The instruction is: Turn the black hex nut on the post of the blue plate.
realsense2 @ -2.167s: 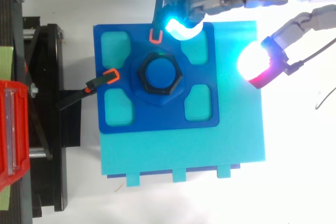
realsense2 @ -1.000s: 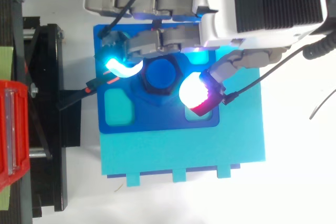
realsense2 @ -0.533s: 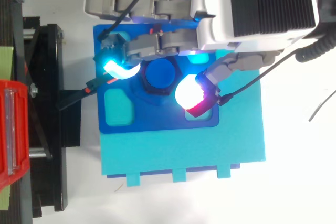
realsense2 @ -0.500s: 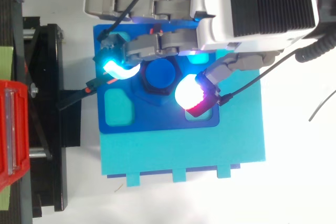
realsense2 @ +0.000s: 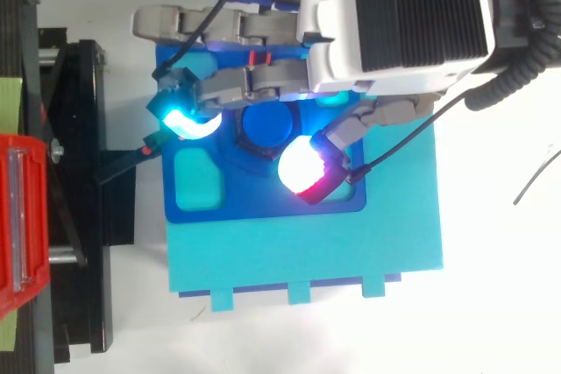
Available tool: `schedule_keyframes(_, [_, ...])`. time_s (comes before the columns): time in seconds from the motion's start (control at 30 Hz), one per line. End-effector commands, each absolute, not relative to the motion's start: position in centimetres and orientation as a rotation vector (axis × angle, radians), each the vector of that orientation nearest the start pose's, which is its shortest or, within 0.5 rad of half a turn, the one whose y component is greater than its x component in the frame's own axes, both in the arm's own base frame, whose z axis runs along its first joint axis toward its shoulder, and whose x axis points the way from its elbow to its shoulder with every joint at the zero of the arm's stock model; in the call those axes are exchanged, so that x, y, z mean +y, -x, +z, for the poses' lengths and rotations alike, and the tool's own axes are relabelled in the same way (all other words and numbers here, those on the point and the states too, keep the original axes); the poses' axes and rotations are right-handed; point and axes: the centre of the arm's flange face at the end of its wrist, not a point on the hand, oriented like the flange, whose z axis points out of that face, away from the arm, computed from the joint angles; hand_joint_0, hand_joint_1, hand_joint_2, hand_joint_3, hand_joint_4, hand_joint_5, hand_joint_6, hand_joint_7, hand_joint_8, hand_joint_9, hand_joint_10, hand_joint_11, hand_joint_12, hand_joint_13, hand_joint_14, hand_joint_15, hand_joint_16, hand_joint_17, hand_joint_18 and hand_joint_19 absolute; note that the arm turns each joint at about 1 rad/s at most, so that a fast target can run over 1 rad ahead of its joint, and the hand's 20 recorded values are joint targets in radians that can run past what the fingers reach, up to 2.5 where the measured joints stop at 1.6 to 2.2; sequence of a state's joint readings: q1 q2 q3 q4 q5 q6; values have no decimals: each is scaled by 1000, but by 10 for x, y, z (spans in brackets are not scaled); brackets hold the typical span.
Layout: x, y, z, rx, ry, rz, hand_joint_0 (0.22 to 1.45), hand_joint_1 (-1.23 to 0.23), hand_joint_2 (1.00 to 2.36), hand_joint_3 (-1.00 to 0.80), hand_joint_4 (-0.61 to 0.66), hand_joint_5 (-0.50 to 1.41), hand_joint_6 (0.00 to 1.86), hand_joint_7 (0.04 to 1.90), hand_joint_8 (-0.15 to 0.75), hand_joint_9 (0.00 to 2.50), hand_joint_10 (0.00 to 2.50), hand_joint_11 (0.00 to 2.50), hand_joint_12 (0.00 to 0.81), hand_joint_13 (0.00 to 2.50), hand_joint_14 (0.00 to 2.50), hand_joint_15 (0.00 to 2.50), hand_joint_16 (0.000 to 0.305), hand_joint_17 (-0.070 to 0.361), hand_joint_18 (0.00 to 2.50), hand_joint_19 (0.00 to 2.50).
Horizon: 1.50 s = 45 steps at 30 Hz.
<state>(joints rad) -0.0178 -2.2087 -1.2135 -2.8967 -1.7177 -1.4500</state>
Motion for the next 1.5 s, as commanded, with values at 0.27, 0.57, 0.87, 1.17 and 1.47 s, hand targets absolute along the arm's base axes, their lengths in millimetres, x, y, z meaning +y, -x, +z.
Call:
schedule_keyframes(0.27, [-135, -722, 291, 1615, 0, 195, 465, -775, 1000, -500, -42, -300, 501, 798, 62, 0, 0, 0, 255, 0, 0, 36, 35, 78, 0, 151])
schedule_keyframes(0.57, [-136, -719, 290, 1633, 3, 196, 465, -770, 1000, -500, -35, -300, 501, 800, 63, 0, 0, 0, 256, 0, 0, 41, 34, 78, 0, 149])
schedule_keyframes(0.87, [-136, -718, 288, 1647, 7, 193, 466, -768, 1000, -500, -34, -300, 501, 804, 62, 0, 0, 0, 255, 0, 0, 37, 34, 77, 0, 159])
schedule_keyframes(1.17, [-135, -718, 287, 1649, 8, 194, 467, -756, 1000, -500, -32, -300, 501, 805, 64, 0, 0, 0, 256, 0, 0, 42, 35, 78, 0, 160])
schedule_keyframes(1.47, [-136, -717, 288, 1650, 10, 197, 468, -753, 1000, -500, -32, -300, 501, 804, 63, 0, 0, 0, 255, 0, 0, 46, 35, 78, 0, 160])
